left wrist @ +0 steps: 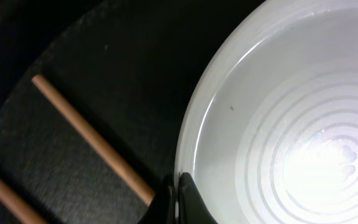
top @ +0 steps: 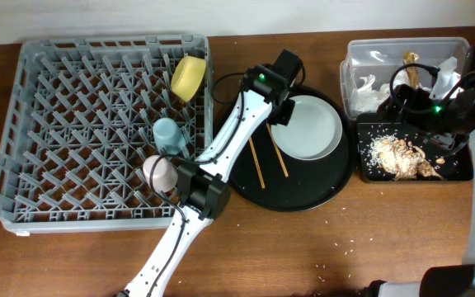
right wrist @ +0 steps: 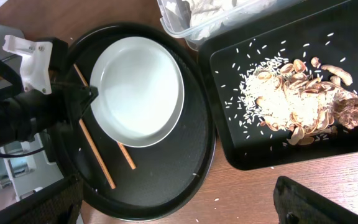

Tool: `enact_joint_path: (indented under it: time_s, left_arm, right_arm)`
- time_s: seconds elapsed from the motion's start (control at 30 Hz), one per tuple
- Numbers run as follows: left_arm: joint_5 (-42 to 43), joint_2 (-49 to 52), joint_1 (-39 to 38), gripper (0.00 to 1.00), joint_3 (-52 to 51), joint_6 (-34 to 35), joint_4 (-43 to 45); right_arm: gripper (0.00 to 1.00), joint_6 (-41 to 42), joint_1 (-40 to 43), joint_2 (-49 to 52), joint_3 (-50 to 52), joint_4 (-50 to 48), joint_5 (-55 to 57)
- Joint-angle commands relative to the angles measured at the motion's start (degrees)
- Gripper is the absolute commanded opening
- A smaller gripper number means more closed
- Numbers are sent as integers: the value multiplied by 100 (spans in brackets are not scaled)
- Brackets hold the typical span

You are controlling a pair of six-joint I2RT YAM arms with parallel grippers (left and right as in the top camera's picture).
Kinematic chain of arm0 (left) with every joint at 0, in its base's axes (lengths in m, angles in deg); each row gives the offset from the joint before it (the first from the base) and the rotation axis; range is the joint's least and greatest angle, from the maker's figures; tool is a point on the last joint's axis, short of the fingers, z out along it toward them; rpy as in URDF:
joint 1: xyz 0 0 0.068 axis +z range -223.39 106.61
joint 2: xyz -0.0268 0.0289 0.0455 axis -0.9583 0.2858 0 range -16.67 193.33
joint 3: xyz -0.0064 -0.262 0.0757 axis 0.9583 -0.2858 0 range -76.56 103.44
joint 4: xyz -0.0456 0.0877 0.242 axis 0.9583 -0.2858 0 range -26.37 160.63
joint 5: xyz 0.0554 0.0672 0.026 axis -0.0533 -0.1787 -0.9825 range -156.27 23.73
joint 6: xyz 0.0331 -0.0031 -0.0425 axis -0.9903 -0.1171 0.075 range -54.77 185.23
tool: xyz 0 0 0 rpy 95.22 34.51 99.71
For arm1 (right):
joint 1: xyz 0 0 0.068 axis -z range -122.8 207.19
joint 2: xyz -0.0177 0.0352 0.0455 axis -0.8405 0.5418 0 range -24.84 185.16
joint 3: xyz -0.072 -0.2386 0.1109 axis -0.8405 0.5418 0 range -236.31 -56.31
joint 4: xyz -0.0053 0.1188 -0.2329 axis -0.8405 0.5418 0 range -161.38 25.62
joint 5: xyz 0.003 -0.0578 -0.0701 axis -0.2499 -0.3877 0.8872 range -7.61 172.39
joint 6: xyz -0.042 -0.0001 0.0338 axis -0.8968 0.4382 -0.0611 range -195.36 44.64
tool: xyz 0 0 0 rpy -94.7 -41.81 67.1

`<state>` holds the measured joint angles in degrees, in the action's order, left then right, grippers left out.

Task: Sort waste into correct bins and load items into the dishwasher rack
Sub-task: 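Grasp the white plate with the left gripper and stand it upright in the rack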

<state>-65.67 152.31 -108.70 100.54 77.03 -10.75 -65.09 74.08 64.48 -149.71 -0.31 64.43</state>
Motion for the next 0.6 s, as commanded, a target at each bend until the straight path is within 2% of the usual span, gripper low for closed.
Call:
enact_joint_path:
  time_s: [0.0,0.13,0.17,0.23,0.33,0.37,0.43,0.47,0.53,0.57]
  left_arm:
    - [-590,-599,42,1,271,-52,-229]
    - [-1600,-2044,227,1,269,-57,-483]
    - [-1965,-2533,420,1,269,-55,-605]
    - [-2173,-3139,949,1,269,-55,-905]
    - [-4503,-3399,1814,1,240,-52,-1327]
    - [-5001,-3399,1989,1,114,-50,-1294]
    - [-5147,-3397,2310,1,-275,129,-925]
    - [-5217,-3397,2474,1,-791,166,-424]
    - [-6070,-3397,2490,1,-2076,162,588]
    - [-6151,-3397,2472,1,-2444,162,820]
  right_arm:
    - [99,-61,-4,20,24,-15,68]
    - [99,-61,-4,20,24,-15,68]
    - [98,-61,-4,20,24,-15,68]
    - [98,-61,-4,20,24,-15,68]
    - [98,-61,-4,20,24,-15,68]
    - [99,-61,-4,20,24,-15,68]
    - [98,-61,-4,20,24,-15,68]
    - [99,-61,-4,20,24,-15,68]
    - [99,-61,-4,20,24,-15,68]
    - [98,-61,-4,20,24,-15,68]
